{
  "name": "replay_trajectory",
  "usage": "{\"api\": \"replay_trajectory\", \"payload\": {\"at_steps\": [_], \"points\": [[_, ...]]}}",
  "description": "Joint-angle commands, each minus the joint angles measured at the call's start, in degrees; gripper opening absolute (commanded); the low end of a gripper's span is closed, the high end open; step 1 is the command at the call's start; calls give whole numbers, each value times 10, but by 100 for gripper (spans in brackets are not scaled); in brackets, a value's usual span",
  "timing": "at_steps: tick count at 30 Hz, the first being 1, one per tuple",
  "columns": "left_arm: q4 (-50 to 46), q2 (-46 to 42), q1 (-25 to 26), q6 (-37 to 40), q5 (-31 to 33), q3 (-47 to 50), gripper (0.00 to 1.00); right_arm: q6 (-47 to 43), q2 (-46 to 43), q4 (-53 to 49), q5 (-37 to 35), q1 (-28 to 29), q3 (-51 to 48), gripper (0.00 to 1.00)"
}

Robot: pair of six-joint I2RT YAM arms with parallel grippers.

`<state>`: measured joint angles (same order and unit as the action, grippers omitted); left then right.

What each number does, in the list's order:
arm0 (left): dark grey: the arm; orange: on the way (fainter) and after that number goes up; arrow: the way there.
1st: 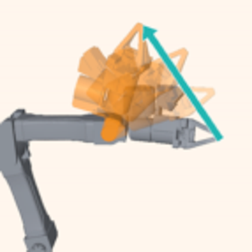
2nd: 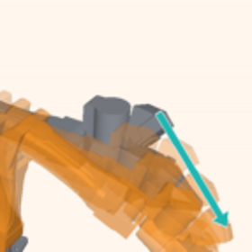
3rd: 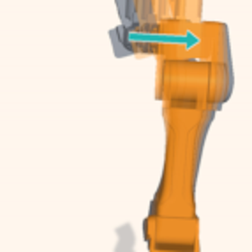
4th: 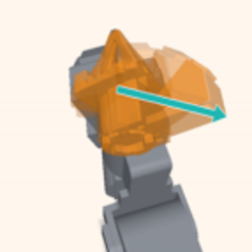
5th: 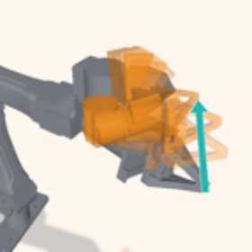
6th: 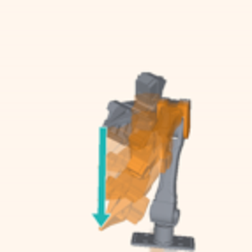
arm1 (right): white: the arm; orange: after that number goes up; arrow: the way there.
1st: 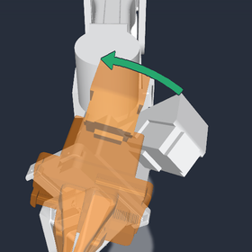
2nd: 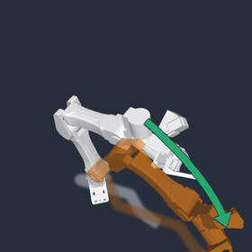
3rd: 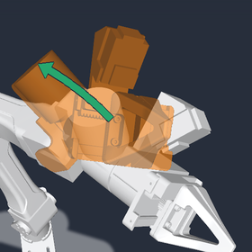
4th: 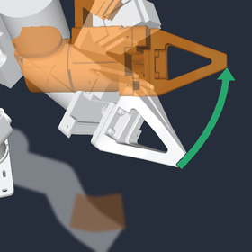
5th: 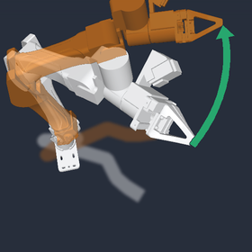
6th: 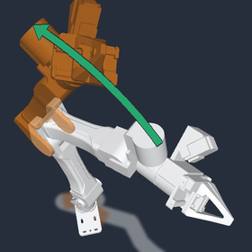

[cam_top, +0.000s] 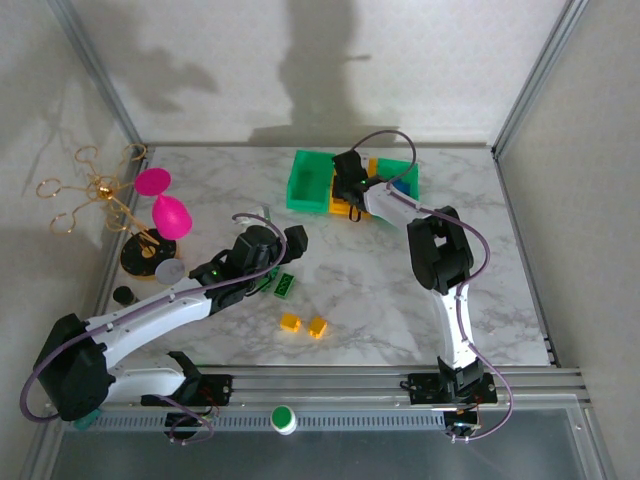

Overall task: Sort the legos into containers by color
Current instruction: Place the lego in the container, then pick up the lego from the bottom-center of the table.

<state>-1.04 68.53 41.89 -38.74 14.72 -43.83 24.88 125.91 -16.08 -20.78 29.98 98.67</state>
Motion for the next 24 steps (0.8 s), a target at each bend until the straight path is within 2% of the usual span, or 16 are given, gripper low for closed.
{"api": "replay_trajectory", "payload": {"at_steps": [1, 15, 24], "points": [[10, -2, -6, 9, -7, -18, 100, -10, -40, 7, 24, -2, 2, 66], [-3, -30, -6, 4, -2, -11, 100, 2, -106, 33, 38, 7, -61, 66], [-32, -73, -6, -1, 1, 5, 99, 26, -200, 34, 46, 53, -155, 65]]}}
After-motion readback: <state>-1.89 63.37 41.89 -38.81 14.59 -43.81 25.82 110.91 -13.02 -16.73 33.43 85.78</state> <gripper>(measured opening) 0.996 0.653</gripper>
